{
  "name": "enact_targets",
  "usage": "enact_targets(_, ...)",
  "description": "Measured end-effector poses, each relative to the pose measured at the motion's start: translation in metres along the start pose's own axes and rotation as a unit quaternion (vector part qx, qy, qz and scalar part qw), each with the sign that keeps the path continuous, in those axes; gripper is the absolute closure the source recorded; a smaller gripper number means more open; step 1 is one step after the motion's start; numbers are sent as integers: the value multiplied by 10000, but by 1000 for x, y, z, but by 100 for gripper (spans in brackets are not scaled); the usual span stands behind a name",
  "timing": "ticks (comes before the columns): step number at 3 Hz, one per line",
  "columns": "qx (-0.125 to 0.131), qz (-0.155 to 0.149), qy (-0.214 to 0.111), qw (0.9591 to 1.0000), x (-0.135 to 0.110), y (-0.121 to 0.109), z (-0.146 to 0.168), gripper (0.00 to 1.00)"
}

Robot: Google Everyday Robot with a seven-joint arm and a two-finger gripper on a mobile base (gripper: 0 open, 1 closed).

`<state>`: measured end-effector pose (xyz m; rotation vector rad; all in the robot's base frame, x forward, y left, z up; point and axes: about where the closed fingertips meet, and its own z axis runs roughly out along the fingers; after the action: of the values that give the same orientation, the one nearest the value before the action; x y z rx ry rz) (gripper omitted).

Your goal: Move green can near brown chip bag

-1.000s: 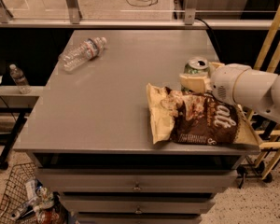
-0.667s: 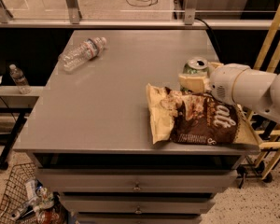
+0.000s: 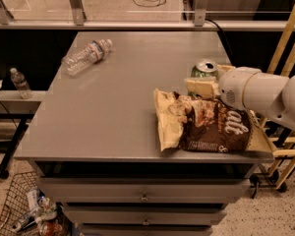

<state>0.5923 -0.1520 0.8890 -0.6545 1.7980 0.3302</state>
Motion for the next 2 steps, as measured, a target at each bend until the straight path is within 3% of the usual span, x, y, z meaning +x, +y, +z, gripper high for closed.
enact_targets(1,-13,-9,-2,10000,-1,2,1,0)
enact_targets(2,-21,-24,-6,10000,-3,3,3,0)
